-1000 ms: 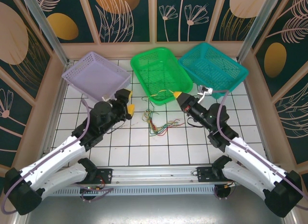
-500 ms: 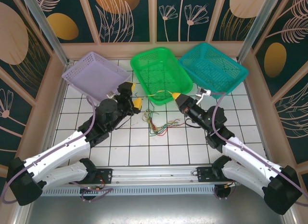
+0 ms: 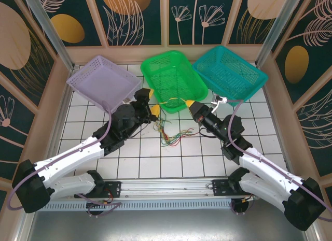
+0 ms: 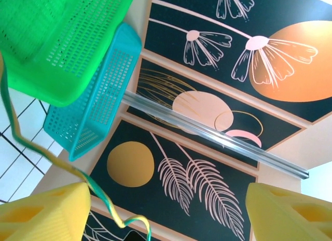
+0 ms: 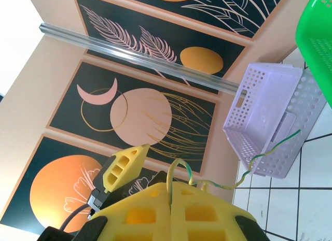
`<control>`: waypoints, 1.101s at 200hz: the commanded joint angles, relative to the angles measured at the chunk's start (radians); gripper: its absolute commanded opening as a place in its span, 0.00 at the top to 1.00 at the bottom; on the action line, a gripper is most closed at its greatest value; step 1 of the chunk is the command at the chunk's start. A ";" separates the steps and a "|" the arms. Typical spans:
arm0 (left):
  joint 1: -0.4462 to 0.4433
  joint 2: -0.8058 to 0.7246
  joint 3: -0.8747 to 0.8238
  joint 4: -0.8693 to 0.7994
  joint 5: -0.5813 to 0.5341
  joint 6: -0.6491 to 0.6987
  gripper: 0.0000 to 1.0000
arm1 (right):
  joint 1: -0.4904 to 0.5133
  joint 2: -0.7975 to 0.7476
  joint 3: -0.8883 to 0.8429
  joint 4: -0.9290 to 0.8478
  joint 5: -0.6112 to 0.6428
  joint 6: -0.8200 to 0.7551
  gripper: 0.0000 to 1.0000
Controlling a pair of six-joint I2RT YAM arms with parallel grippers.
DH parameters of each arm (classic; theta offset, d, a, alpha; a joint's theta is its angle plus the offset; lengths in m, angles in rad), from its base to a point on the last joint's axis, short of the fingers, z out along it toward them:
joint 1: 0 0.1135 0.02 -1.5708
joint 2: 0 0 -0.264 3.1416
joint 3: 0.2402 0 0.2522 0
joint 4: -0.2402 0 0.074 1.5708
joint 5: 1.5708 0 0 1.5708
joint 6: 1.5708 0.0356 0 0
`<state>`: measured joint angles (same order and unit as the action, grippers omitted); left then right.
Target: Untangle the cables
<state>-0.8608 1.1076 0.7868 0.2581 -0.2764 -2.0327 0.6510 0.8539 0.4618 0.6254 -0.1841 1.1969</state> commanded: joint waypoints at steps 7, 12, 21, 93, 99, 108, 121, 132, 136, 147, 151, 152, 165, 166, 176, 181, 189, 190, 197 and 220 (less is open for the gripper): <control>-0.014 0.018 0.006 0.081 -0.007 -0.024 0.34 | 0.009 0.008 0.005 0.072 -0.026 0.014 1.00; -0.013 0.018 0.001 0.086 -0.012 -0.025 0.39 | 0.009 0.009 0.006 0.073 -0.028 0.016 1.00; -0.013 0.017 -0.001 0.083 -0.021 -0.023 0.49 | 0.010 0.006 0.007 0.073 -0.033 0.019 1.00; -0.013 0.015 -0.024 0.072 -0.080 0.027 0.97 | 0.022 -0.034 0.011 -0.052 -0.098 0.018 1.00; -0.012 0.015 -0.026 0.072 -0.084 0.038 1.00 | 0.023 -0.043 0.007 -0.069 -0.100 0.018 1.00; -0.010 0.013 -0.026 0.064 -0.094 0.058 1.00 | 0.024 -0.054 0.005 -0.095 -0.101 0.017 1.00; 0.006 0.005 -0.019 0.028 -0.099 0.100 1.00 | 0.024 -0.071 0.009 -0.136 -0.102 0.007 1.00; 0.028 -0.004 -0.016 0.005 -0.094 0.146 1.00 | 0.024 -0.078 0.029 -0.194 -0.101 -0.011 1.00; 0.038 -0.007 -0.016 -0.003 -0.090 0.166 1.00 | 0.024 -0.077 0.038 -0.214 -0.103 -0.020 1.00; 0.073 -0.018 -0.015 -0.022 -0.073 0.224 1.00 | 0.024 -0.064 0.062 -0.261 -0.110 -0.041 1.00; 0.084 -0.024 -0.018 -0.020 -0.068 0.245 1.00 | 0.024 -0.057 0.073 -0.278 -0.117 -0.049 1.00; 0.087 -0.025 -0.019 -0.019 -0.067 0.251 1.00 | 0.024 -0.054 0.077 -0.282 -0.118 -0.052 1.00; 0.136 -0.038 -0.003 -0.057 -0.044 0.321 1.00 | 0.024 -0.015 0.138 -0.377 -0.123 -0.083 0.82; 0.141 -0.039 -0.001 -0.061 -0.043 0.329 1.00 | 0.024 -0.012 0.144 -0.386 -0.123 -0.085 0.79; 0.187 -0.048 0.009 -0.083 -0.026 0.395 1.00 | 0.024 0.020 0.195 -0.458 -0.120 -0.119 0.59; 0.215 -0.050 0.016 -0.102 -0.012 0.424 1.00 | 0.024 0.031 0.222 -0.488 -0.118 -0.139 0.53; 0.273 -0.050 0.025 -0.122 0.023 0.473 1.00 | 0.024 0.044 0.254 -0.526 -0.110 -0.164 0.48; 0.280 -0.049 0.025 -0.124 0.027 0.480 1.00 | 0.024 0.045 0.259 -0.531 -0.109 -0.169 0.47; 0.333 -0.042 0.040 -0.149 0.059 0.531 1.00 | 0.024 0.050 0.284 -0.559 -0.100 -0.191 0.45; 0.517 0.017 0.122 -0.271 0.135 0.707 1.00 | 0.024 0.059 0.340 -0.623 -0.084 -0.252 0.42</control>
<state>-0.4805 1.0878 0.8215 0.1154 -0.2218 -1.5803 0.6758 0.9066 0.7300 0.1249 -0.2863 1.0508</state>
